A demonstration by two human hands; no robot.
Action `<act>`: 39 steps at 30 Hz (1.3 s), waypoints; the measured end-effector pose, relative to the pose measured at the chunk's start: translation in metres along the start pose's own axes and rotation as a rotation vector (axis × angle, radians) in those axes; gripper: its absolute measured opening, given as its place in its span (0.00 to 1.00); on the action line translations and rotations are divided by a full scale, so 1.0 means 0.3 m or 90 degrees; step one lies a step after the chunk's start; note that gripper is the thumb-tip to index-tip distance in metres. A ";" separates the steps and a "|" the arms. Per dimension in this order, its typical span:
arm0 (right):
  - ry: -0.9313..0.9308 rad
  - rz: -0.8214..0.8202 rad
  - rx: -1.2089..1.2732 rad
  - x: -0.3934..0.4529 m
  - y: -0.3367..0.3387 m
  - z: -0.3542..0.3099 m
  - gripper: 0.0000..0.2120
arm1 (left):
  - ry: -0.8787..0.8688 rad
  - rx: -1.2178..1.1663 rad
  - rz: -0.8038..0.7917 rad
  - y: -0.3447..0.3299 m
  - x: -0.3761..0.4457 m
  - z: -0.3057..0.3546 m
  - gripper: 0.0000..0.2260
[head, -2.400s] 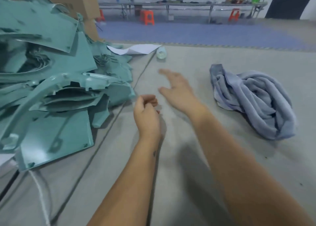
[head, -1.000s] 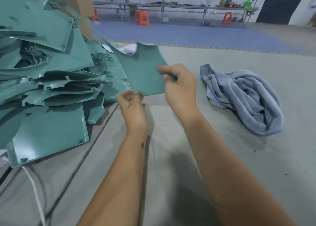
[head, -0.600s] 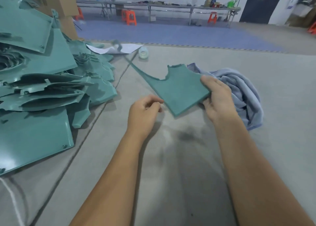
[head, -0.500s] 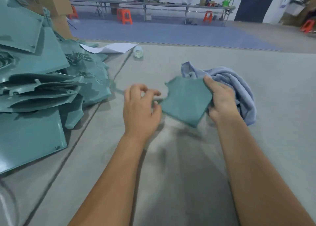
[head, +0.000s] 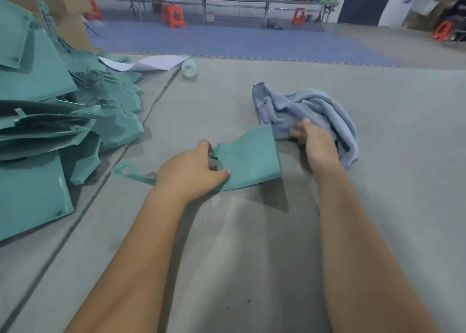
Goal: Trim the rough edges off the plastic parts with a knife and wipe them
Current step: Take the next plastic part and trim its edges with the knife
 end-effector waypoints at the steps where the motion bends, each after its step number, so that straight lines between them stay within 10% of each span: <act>1: 0.015 -0.013 0.063 0.010 0.007 -0.009 0.15 | 0.011 -0.021 -0.009 -0.004 0.009 -0.005 0.25; 11: 0.169 0.165 -0.229 0.015 0.087 -0.050 0.11 | 0.155 -0.366 -0.051 -0.022 0.144 0.028 0.12; 16: 0.126 -0.050 -0.197 0.030 -0.072 -0.038 0.22 | 0.095 -0.395 -0.255 -0.043 0.137 0.109 0.18; 20: 0.173 -0.037 -0.241 0.061 -0.133 -0.074 0.36 | 0.074 -0.493 -0.220 -0.052 0.105 0.072 0.17; 23: 0.199 0.030 -0.259 0.093 -0.114 -0.077 0.27 | 0.039 -0.577 -0.236 -0.073 0.075 0.049 0.18; 31: 0.209 0.013 -0.525 0.143 -0.188 -0.062 0.20 | -0.027 -0.523 -0.251 -0.095 0.078 0.057 0.27; 39: 0.225 0.068 -0.336 -0.014 -0.147 -0.075 0.23 | -0.019 -0.437 -0.106 -0.083 0.091 0.052 0.22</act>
Point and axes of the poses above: each hand's wrist, its own x-axis towards the middle knuckle, its own y-axis out of the back of the hand, z = x × y, the point moved 9 cm from there along x, towards the middle knuckle, and after that the axes turned 1 degree about -x, right-handed, at the moved point
